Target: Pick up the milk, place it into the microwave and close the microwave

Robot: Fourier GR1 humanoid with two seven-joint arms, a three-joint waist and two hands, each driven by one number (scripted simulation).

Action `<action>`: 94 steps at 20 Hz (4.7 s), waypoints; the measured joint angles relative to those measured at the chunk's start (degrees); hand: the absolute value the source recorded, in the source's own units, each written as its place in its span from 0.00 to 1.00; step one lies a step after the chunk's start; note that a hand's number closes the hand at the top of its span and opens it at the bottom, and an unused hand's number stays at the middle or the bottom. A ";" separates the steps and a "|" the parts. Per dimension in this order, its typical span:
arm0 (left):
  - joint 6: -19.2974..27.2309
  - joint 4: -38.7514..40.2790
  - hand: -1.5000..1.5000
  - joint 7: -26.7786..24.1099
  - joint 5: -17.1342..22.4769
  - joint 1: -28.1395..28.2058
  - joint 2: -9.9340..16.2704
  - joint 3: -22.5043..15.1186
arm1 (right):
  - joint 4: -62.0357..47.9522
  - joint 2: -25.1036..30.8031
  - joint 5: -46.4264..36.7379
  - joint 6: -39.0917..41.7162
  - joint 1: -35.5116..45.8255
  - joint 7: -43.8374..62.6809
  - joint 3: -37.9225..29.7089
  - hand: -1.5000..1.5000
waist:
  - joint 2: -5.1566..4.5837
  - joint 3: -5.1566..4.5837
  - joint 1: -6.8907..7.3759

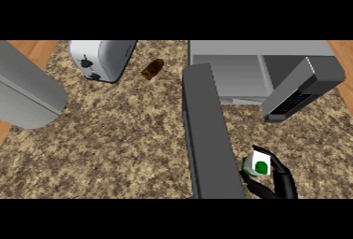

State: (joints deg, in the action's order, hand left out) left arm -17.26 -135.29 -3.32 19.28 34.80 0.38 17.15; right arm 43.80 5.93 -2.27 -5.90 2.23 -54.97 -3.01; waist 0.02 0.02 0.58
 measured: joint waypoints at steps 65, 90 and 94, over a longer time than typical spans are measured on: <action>-6.47 5.82 0.00 0.04 5.12 -5.49 1.70 7.20 | -30.63 3.94 -12.68 -21.35 56.48 16.83 -4.82 1.00 | -2.13 0.12 4.52; -7.80 11.31 0.00 -0.52 1.68 -10.99 4.08 6.30 | -39.86 10.75 -20.99 -40.59 59.32 21.23 -0.95 0.00 | -4.24 0.34 7.93; -8.82 12.27 0.00 -0.55 0.86 -11.91 4.80 5.36 | -39.20 10.03 -20.79 -37.72 60.06 19.30 -1.14 0.00 | -4.17 0.36 7.87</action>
State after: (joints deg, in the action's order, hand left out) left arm -26.08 -123.02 -3.87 20.14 22.89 5.19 22.51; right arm 4.60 15.96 -23.06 -43.62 62.30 -35.66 -4.15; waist -4.15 0.38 8.45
